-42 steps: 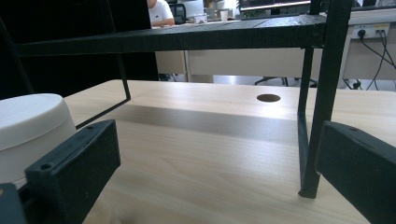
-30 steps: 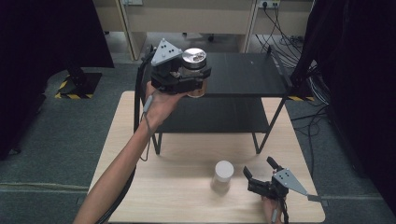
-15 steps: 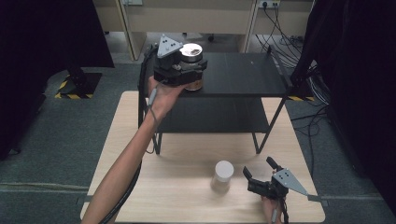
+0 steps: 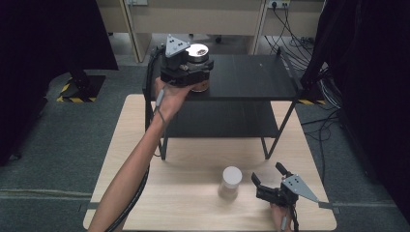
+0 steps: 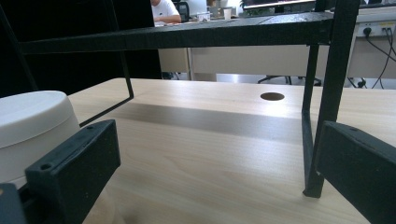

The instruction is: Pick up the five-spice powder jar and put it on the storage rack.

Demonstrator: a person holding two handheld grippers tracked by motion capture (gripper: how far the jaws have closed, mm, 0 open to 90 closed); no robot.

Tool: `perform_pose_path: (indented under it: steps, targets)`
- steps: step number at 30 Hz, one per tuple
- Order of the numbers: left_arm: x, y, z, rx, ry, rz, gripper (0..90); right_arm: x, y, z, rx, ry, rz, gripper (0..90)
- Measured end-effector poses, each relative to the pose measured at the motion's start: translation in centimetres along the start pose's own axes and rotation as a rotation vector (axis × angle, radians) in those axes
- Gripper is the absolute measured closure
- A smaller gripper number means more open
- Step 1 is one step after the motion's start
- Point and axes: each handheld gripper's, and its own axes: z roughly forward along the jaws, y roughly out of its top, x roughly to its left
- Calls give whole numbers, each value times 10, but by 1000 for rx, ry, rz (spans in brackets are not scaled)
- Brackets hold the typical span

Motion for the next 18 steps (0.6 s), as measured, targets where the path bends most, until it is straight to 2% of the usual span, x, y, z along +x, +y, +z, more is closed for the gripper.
perform_pose_path:
  steps: [6, 7, 8, 11, 14, 18]
  targets:
    - [-3, -4, 1, -18, 10, 12, 300, 0, 0, 0, 2, 1, 1, 3]
    - [-6, -5, 0, -24, 23, 22, 283, 0, 0, 0, 3, 1, 1, 3]
    - [-8, -4, -1, -27, 37, 22, 226, 0, 0, 0, 3, 1, 0, 3]
    - [-8, -4, -5, -51, 42, -2, 112, 0, 0, 0, 3, 1, -2, 3]
    - [-11, -1, -8, -54, 56, -8, 61, 0, 1, 0, 6, 2, -3, 3]
    - [-12, -2, -14, -58, 37, 4, 45, 0, 0, 0, 5, 2, -2, 3]
